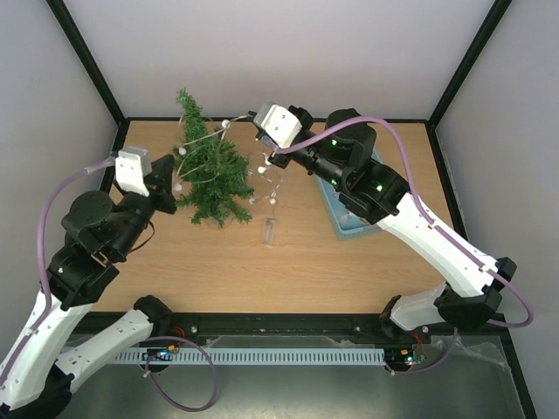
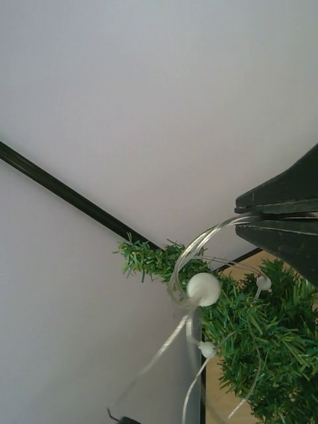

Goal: Decorate the small christmas tree
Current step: Wrap the decoration item around the Christmas tree.

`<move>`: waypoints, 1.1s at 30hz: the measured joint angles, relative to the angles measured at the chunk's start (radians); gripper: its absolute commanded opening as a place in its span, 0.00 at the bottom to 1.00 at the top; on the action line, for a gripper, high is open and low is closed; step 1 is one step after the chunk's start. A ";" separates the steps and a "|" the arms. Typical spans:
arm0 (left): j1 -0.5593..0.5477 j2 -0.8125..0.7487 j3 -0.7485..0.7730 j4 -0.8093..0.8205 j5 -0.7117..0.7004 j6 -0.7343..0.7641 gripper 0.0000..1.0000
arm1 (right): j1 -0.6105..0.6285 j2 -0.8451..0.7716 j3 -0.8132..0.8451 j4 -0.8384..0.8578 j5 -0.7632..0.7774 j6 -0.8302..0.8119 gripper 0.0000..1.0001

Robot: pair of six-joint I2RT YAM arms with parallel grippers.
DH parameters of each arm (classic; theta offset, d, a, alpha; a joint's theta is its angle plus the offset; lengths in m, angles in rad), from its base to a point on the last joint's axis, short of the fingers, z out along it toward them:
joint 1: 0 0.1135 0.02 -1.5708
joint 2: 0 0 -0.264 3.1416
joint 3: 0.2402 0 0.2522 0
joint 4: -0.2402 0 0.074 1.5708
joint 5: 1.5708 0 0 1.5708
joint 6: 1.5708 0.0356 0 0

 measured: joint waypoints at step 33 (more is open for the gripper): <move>0.000 0.188 -0.035 0.278 1.020 0.053 0.56 | 0.000 -0.193 -0.062 -0.060 -0.336 0.031 0.02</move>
